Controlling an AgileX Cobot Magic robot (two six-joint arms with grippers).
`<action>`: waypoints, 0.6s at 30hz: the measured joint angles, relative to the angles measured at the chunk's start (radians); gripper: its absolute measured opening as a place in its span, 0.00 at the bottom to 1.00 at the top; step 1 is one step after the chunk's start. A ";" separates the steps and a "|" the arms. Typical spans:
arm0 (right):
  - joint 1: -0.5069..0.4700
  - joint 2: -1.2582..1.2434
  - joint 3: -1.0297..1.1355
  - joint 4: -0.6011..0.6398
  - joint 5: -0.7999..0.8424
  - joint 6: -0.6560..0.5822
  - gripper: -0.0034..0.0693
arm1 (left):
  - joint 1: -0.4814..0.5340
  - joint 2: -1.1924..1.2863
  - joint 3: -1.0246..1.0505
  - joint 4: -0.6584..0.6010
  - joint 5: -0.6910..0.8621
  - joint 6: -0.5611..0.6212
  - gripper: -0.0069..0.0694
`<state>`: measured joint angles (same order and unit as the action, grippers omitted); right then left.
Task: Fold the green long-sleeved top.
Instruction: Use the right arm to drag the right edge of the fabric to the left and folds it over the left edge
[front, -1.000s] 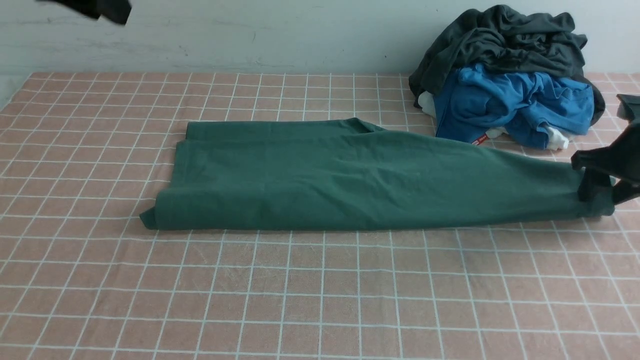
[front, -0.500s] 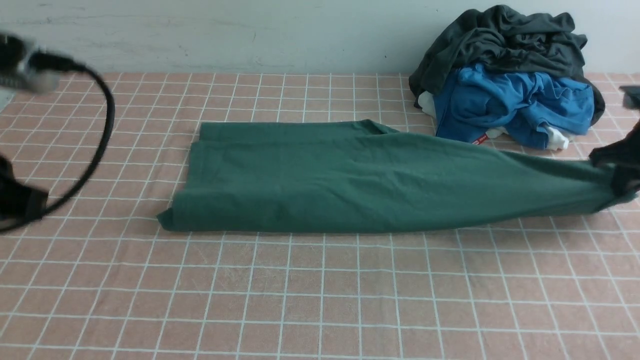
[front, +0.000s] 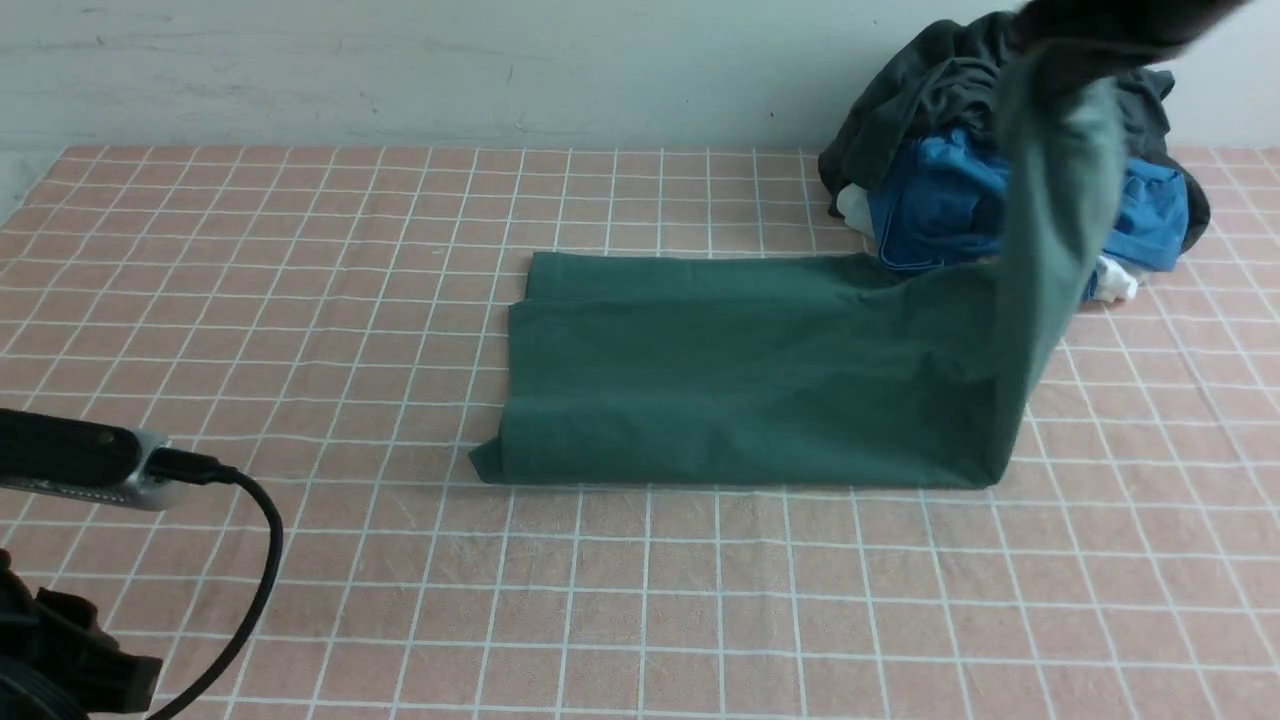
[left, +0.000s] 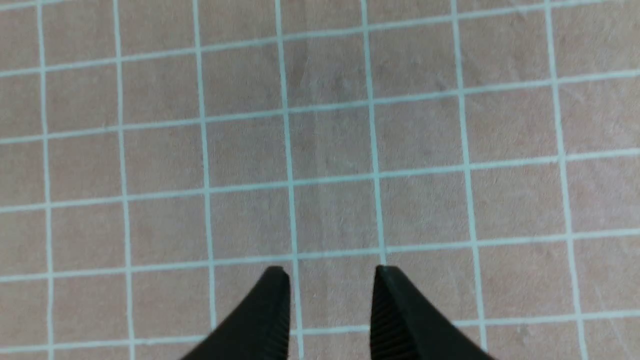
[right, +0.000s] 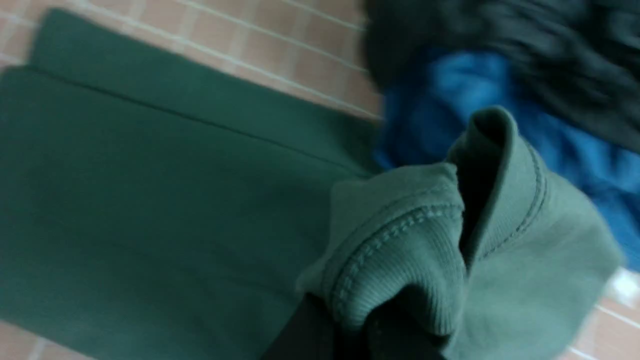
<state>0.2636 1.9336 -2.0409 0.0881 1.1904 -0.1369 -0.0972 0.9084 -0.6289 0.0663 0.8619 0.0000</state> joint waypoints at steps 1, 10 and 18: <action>0.067 0.033 0.000 0.007 -0.032 0.000 0.06 | 0.000 0.000 0.000 -0.005 -0.016 0.000 0.38; 0.337 0.275 0.001 0.037 -0.247 0.011 0.18 | 0.000 0.000 0.000 -0.043 -0.055 -0.005 0.38; 0.362 0.279 -0.014 0.059 -0.242 0.023 0.53 | 0.000 -0.028 0.011 -0.052 -0.045 0.000 0.38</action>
<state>0.6256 2.2127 -2.0552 0.1469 0.9481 -0.1135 -0.0972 0.8804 -0.6176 0.0146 0.8173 0.0000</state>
